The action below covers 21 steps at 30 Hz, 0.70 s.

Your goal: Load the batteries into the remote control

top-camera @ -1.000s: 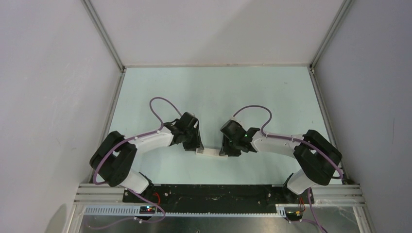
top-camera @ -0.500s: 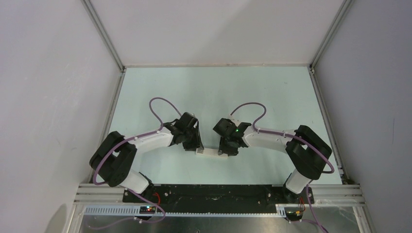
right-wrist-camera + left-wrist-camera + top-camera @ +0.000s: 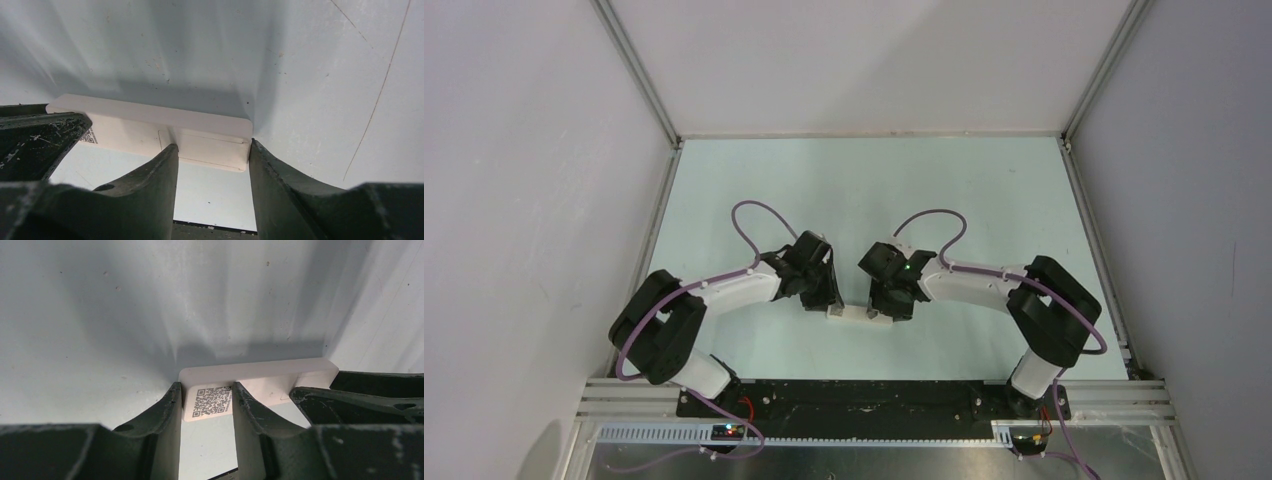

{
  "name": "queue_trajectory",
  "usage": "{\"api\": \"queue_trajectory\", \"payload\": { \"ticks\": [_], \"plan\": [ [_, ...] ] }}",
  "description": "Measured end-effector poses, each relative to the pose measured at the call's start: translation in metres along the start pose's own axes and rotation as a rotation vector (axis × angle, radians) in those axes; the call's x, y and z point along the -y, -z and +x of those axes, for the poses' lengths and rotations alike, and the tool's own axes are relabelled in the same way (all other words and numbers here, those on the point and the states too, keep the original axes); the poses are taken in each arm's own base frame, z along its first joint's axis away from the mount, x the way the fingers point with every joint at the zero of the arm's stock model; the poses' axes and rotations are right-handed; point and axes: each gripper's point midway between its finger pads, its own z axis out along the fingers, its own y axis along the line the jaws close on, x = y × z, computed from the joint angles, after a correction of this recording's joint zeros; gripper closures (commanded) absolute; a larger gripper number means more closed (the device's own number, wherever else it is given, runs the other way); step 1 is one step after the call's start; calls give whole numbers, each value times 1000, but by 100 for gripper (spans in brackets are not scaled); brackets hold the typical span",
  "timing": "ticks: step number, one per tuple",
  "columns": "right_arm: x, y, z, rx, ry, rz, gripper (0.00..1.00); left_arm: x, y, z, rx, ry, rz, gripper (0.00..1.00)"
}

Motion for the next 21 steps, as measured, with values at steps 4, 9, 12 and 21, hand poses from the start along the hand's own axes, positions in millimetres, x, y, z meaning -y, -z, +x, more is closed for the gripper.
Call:
{"api": "queue_trajectory", "payload": {
  "ticks": [4, 9, 12, 21],
  "plan": [
    [-2, -1, 0, 8, 10, -1, 46, 0, 0, 0, 1, 0, 1, 66],
    [0, -2, 1, 9, 11, 1, 44, 1, 1, -1, 6, 1, 3, 66],
    [2, -5, 3, 7, 5, 1, 41, 1, 1, -1, 7, 1, 3, 66],
    [3, -9, 1, 10, -23, -52, 42, 0, 2, -2, 12, 0, -2, 66]
  ]
}}
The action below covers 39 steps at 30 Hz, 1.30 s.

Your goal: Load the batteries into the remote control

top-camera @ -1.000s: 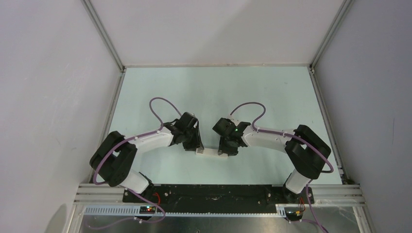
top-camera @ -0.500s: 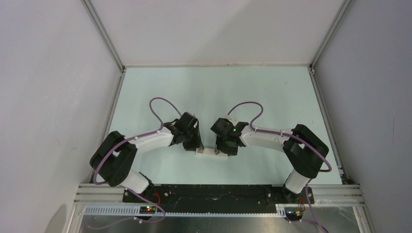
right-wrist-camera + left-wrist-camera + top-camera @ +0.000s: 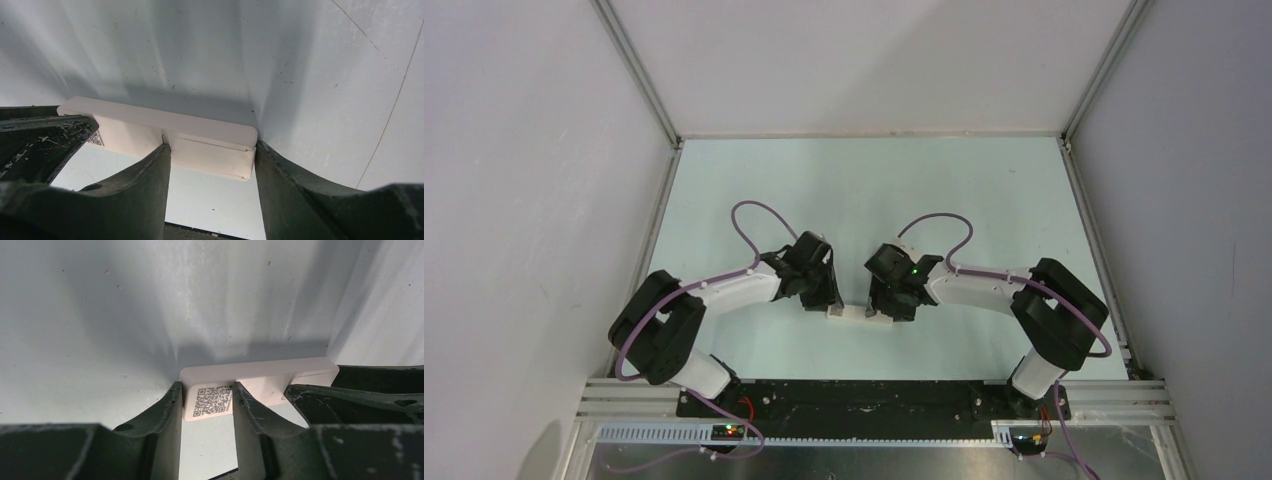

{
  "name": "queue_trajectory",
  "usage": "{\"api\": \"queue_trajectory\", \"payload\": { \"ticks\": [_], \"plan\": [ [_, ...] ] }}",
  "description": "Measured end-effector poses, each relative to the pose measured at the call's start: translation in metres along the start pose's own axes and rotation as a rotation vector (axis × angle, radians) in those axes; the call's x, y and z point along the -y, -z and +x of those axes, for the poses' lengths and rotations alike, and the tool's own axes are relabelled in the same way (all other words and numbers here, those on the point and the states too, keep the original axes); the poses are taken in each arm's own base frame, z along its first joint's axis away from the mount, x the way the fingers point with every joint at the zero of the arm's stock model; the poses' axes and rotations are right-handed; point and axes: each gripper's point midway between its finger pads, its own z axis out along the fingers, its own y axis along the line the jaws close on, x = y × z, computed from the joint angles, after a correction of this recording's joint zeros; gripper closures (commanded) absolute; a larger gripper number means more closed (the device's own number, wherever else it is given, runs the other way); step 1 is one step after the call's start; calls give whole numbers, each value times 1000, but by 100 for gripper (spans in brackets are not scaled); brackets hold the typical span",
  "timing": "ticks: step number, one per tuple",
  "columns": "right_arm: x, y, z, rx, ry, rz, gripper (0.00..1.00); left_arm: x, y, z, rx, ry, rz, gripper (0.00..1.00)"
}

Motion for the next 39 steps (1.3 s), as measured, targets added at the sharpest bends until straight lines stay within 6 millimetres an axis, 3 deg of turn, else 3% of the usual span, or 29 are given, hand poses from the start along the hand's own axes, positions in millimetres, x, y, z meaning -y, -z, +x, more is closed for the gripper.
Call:
{"api": "queue_trajectory", "payload": {
  "ticks": [6, 11, 30, 39],
  "plan": [
    [1, 0, -1, 2, -2, -1, 42, 0, 0, 0, 1, 0, 0, 66],
    [2, 1, -2, 15, -8, -22, 35, 0, 0, 0, 1, 0, 0, 66],
    [1, 6, -13, 94, -20, -135, 26, 1, 0, 1, -5, 2, 6, 66],
    [5, 5, -39, 191, -48, -161, 24, 8, 1, 12, -53, -3, 36, 65]
  ]
}}
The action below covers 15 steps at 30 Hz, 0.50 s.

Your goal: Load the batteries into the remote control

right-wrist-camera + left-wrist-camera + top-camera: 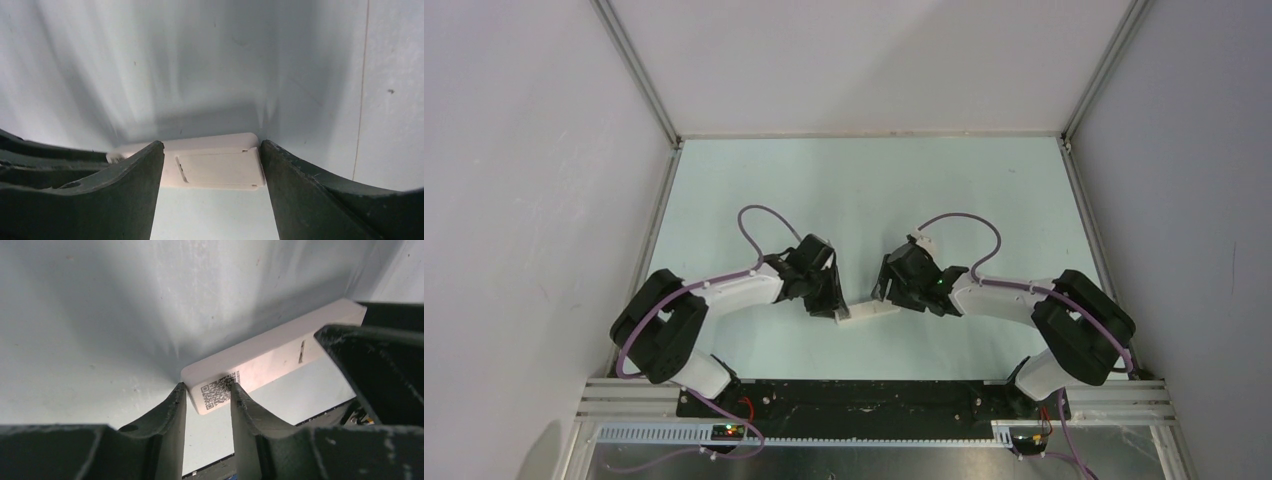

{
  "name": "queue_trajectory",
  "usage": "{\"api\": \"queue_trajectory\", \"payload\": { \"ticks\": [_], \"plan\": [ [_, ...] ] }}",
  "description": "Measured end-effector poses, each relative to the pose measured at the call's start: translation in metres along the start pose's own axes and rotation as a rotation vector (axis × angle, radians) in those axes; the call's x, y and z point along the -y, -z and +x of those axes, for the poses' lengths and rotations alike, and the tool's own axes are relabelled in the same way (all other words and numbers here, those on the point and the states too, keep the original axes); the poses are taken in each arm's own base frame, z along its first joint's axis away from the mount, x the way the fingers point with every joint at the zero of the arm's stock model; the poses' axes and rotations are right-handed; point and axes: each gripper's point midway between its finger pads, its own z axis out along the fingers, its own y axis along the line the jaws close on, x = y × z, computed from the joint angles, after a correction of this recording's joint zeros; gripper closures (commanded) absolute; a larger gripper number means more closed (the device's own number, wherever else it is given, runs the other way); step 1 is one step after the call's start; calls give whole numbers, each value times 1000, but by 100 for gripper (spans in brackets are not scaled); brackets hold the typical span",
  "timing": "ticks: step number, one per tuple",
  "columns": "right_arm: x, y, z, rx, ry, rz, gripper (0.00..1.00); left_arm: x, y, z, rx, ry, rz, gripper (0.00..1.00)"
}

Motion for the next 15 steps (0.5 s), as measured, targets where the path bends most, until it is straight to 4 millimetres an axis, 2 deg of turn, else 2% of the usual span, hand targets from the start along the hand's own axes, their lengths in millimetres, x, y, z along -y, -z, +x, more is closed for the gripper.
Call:
{"api": "queue_trajectory", "payload": {
  "ticks": [10, 15],
  "plan": [
    [1, -12, -26, 129, 3, -17, 24, 11, -1, 23, -88, -4, 51, 63],
    [1, -14, -31, 148, 37, -27, 24, 16, -2, 29, -104, -18, 69, 59]
  ]
}}
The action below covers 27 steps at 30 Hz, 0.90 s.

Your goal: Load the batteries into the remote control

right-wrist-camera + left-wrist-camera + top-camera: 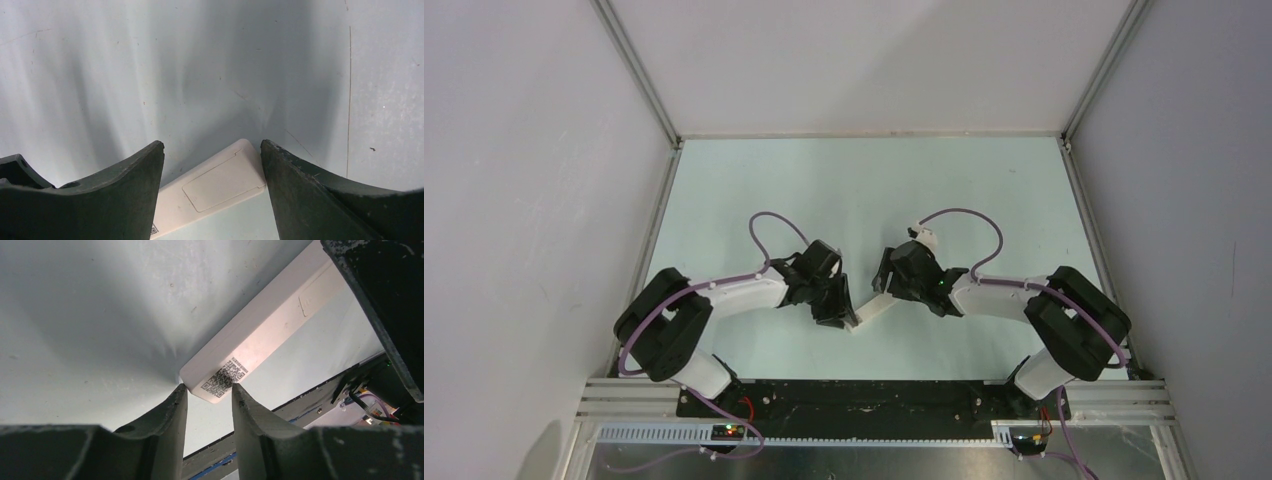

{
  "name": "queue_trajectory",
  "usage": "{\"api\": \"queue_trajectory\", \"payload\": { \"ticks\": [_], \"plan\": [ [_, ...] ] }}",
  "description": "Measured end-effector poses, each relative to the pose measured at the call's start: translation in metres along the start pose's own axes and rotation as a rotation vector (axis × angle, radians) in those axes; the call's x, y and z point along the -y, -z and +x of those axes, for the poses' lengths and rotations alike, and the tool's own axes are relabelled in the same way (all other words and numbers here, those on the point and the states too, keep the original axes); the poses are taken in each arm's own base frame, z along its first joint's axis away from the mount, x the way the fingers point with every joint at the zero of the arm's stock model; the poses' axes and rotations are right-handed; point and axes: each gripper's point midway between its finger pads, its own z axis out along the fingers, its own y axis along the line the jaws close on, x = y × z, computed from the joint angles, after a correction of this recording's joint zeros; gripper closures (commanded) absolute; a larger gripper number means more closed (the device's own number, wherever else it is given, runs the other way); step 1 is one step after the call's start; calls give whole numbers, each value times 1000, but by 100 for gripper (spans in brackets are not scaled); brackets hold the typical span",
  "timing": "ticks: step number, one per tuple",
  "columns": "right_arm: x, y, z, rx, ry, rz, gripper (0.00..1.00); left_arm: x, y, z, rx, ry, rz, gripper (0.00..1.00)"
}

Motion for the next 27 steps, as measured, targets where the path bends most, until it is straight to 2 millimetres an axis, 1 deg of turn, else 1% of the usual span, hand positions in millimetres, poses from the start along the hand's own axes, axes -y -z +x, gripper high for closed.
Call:
{"api": "queue_trajectory", "payload": {
  "ticks": [6, 10, 17, 22, 27],
  "plan": [
    [2, 1, -3, 1, 58, -28, 24, 3, 0, 0, 2, -8, 10, 51],
    [2, 5, -8, -7, 78, -60, 24, 6, 2, -5, 37, -19, 15, 47],
    [11, 10, -13, -39, 142, -96, 25, 8, 9, -15, 99, -28, 11, 40],
    [14, 13, -11, -56, 194, -107, 26, 7, 11, -19, 120, -29, -1, 39],
    [21, 18, -8, -74, 244, -88, 29, 8, 14, -19, 133, -21, -1, 39]
  ]
}}
